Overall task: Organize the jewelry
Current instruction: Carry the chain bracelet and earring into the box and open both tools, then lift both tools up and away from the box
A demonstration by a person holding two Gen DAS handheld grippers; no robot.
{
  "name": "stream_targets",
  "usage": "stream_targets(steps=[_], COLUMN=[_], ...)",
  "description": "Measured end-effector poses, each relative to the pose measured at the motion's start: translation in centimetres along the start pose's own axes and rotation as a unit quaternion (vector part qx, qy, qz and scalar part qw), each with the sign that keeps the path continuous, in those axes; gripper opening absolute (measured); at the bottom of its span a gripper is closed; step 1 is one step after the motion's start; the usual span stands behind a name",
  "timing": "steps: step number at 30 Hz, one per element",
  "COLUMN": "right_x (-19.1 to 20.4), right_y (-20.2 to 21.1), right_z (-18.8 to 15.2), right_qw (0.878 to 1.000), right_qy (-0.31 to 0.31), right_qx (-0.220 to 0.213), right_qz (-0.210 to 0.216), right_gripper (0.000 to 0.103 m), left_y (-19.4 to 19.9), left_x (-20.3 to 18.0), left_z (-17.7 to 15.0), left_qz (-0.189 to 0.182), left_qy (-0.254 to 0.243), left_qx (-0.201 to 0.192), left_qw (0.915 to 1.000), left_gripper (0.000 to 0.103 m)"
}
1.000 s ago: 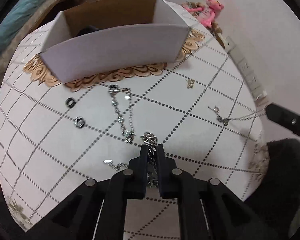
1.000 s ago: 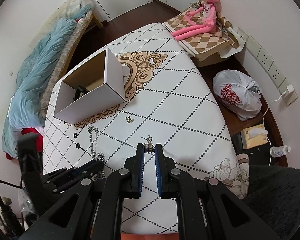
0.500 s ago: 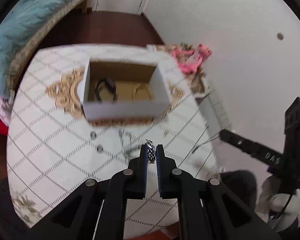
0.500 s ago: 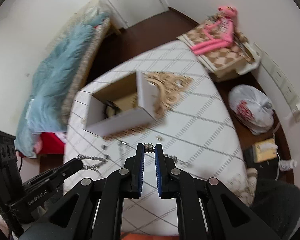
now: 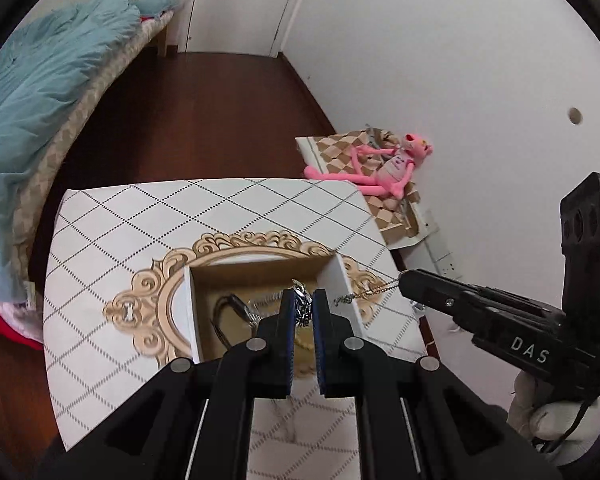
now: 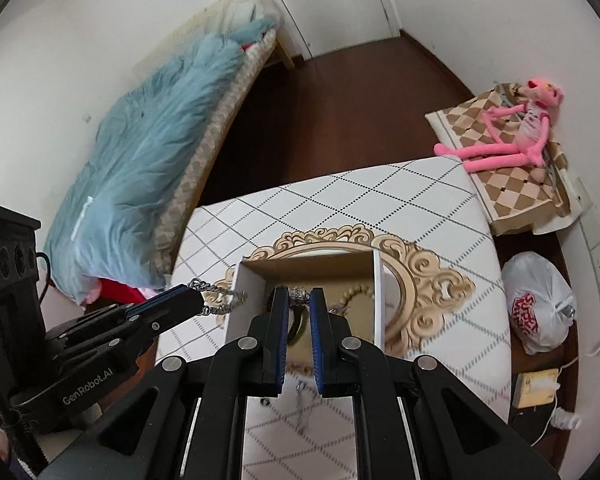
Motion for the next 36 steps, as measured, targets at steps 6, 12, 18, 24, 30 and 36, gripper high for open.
stream_targets(steps=[6,12,18,24,30,36], right_x=[0.0,-0.9,-1.5,-1.2,-1.1,-0.9], right_y=[-5.4,-9.2,-9.0,-8.7,-9.0,-8.5], right_z=[2.8,3.4,2.3,0.0,-2.5,-3.9], right_qw=[0.998,0.992,0.992,0.985,0.976,0.975], right_qy=[0.012,0.005,0.015,0.05,0.06,0.056], right_qx=[0.055,0.121,0.12,0.11,0.1,0.088], right_qz=[-0.015,-0.017,-0.048,-0.127,-0.182,-0.195], right_gripper=[0.011,0.016,0.063,0.092,0.098,0.098], left_y=[-3.6,-5.4,-5.0,-4.2,-3.9,-3.0], left_x=[2.2,3.8,5.2,6.1,6.1,6.1], left_z=[3.0,4.0,2.8,0.5,-2.3,-4.1], left_qz=[0.01,0.051,0.145,0.193,0.213,0.224], left_qy=[0.02,0.047,0.037,0.036,0.032,0.039], left_qx=[0.033,0.046,0.036,0.027,0.029,0.027], left_qw=[0.9992,0.9965,0.988,0.9802,0.9761,0.9735], left_gripper=[0.008,0.01,0.081,0.103,0.103,0.103])
Point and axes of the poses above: each gripper's, at about its wrist camera, not at the fingertips, and y roughly against the way its jaws point, x to its left, z to its top, the point moved 1 cm from there along -y, roughly the way its jaws point, and after that the axes turned 7 degrees about -z, right-handed, at the moved point
